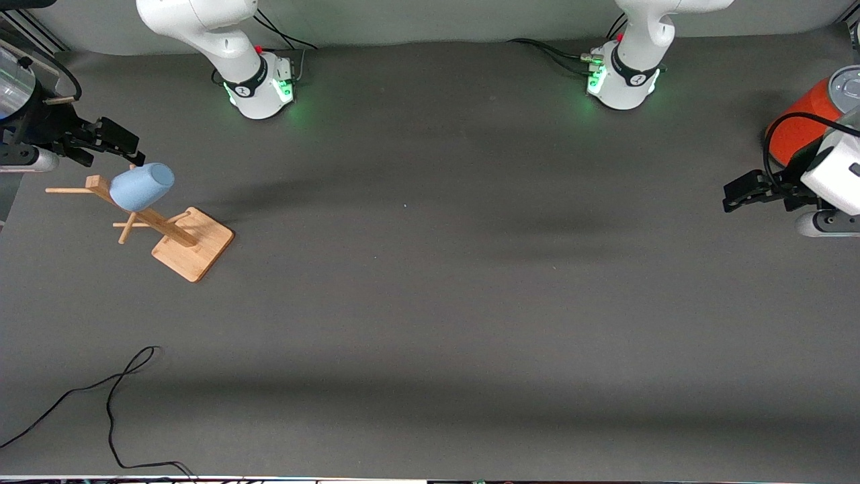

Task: Rotate and upright cup with both arms
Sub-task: 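Move the right gripper to the light blue cup on the stand peg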

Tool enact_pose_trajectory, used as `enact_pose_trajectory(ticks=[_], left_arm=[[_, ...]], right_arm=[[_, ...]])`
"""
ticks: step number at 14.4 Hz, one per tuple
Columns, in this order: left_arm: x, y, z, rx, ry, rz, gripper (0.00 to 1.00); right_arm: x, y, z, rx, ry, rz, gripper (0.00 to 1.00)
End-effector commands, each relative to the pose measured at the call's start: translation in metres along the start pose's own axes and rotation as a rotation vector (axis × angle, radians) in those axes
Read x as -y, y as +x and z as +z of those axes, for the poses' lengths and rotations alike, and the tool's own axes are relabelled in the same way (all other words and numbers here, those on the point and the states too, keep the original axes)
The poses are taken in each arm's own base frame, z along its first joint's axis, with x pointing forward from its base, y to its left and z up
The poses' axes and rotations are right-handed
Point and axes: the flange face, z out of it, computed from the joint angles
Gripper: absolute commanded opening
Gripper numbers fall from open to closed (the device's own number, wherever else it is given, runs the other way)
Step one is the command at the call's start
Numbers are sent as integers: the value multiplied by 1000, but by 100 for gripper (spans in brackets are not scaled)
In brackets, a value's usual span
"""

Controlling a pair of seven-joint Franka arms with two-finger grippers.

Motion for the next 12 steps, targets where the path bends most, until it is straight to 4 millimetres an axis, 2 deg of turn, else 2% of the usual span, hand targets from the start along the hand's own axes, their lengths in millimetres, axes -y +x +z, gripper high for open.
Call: enact_pose_trajectory(ticks=[1,4,6,7,9,11,12], left_arm=[[1,2,-5,-8,-2,7,100],[1,2,-5,-8,-2,7,100],[1,2,-5,-8,-2,7,100],[1,2,-5,-8,-2,7,100],[1,3,-3,-5,-2,7,100],[1,3,-3,-5,-2,7,100],[1,3,-3,-5,-2,7,100]], right_arm=[[0,3,-4,-4,-16,22,100],[-5,9,-8,-12,-18,23,100],[-8,7,-10,-16,-10,108,100],[-22,9,-9,-12,2,266,100],[-26,5,-4,23,18,434,100],[-54,4,-1,59,85,647,100],[-72,3,8,108,155,787,100]])
